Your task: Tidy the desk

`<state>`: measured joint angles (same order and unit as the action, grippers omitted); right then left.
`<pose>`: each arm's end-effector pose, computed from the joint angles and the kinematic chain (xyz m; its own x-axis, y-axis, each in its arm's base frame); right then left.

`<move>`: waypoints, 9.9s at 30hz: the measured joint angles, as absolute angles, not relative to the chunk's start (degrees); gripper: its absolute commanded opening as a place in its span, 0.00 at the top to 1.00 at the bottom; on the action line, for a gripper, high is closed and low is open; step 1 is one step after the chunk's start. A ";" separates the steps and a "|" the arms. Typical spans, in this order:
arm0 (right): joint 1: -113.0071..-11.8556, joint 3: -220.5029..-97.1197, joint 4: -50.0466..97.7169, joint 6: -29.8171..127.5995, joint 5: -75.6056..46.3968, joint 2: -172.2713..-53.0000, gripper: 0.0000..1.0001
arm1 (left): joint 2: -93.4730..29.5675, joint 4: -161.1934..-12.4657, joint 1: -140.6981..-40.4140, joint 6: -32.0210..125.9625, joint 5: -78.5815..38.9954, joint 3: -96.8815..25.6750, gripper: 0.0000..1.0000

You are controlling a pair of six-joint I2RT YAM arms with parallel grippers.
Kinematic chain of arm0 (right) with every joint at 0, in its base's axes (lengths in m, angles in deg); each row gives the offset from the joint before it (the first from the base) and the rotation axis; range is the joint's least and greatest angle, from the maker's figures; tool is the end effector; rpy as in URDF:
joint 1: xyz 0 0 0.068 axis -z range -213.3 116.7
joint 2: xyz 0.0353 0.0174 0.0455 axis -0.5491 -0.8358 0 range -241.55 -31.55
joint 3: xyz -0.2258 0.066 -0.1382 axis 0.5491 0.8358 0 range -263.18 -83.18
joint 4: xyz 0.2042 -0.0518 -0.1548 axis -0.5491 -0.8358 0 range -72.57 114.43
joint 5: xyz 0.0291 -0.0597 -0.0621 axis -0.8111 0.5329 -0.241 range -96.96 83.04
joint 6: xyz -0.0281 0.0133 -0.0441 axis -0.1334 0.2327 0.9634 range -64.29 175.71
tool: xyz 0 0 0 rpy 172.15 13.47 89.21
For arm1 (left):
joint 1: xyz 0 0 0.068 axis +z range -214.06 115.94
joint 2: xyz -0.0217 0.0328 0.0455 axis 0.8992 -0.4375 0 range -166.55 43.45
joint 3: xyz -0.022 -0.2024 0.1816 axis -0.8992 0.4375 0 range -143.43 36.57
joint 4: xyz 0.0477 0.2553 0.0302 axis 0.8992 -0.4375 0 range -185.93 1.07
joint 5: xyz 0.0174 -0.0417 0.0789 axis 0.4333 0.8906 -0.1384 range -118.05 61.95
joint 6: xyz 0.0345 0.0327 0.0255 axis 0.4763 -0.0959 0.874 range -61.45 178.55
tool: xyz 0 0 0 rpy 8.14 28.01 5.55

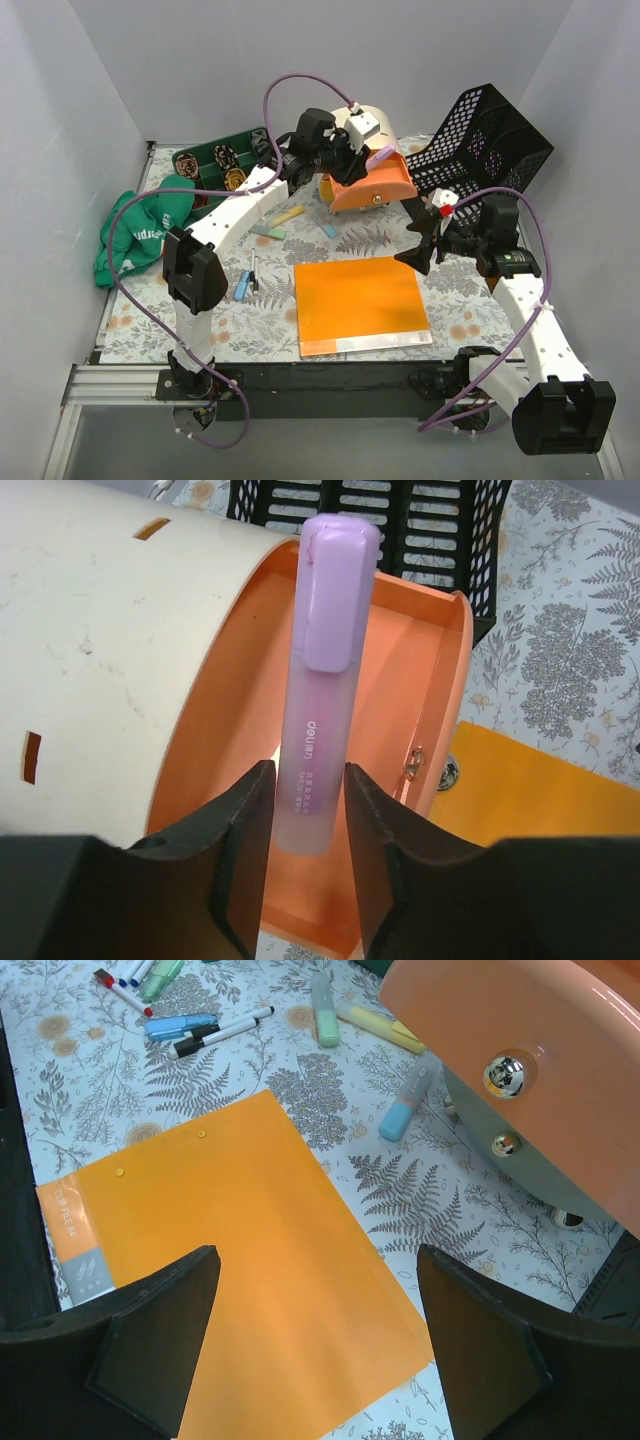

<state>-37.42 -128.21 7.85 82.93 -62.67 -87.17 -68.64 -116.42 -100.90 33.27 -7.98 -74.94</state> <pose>0.2037 0.0442 0.3023 -0.0510 -0.2621 -0.9637 -0.8962 0.4378 -0.0716 0.3606 -0.2854 0.3650 -0.6846 0.0119 -0.7288 0.5676 0.6359 -0.5228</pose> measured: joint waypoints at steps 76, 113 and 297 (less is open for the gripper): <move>-82.82 -204.93 -14.57 81.18 16.72 -170.27 0.47 | 37.15 -100.94 -99.52 12.31 -63.36 6.22 0.02; -80.77 -200.95 -14.00 78.34 2.29 -169.20 0.56 | 35.97 -100.94 -99.52 12.77 -62.38 6.26 0.02; -40.38 -135.75 8.35 75.37 -50.16 -85.49 0.19 | -74.15 -138.23 -81.25 -49.24 -42.40 -50.39 0.61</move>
<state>-40.38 -135.75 8.35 75.37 -50.16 -85.49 -74.15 -138.23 -81.25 -49.24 -42.40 -50.39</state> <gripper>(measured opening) 0.810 0.430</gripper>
